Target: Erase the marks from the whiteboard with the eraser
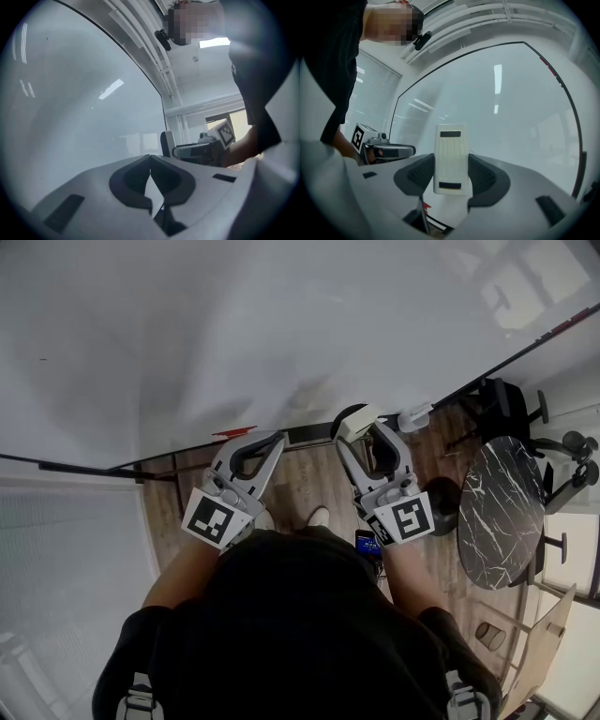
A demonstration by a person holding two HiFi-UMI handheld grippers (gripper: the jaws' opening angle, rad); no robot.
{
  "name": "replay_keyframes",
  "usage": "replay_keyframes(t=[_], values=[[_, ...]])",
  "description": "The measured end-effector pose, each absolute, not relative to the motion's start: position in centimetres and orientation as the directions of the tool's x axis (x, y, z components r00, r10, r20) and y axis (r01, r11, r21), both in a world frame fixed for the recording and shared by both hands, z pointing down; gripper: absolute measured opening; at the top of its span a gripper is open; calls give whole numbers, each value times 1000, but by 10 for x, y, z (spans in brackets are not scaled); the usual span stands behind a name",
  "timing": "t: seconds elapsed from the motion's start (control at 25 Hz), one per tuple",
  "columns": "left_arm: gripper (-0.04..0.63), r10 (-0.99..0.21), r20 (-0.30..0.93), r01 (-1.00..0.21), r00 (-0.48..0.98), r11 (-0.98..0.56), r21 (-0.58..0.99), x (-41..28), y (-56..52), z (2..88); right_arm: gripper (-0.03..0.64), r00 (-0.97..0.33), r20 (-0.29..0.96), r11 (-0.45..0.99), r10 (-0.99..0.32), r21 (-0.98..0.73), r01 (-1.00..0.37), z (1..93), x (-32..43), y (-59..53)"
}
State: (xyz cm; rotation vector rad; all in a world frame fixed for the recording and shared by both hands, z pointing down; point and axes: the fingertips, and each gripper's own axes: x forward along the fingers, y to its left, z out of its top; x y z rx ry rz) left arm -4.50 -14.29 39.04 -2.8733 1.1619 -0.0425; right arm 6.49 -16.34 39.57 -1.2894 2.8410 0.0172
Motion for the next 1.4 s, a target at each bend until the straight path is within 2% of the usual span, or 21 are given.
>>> replay_keyframes(t=[0.52, 1.4], values=[[5, -700, 15, -700, 714, -714, -32, -54, -145, 399, 222, -679, -16, 679, -734, -4, -734, 403, 44, -161], [5, -695, 24, -694, 719, -719, -21, -44, -144, 400, 222, -673, -10, 673, -739, -5, -739, 404, 52, -158]])
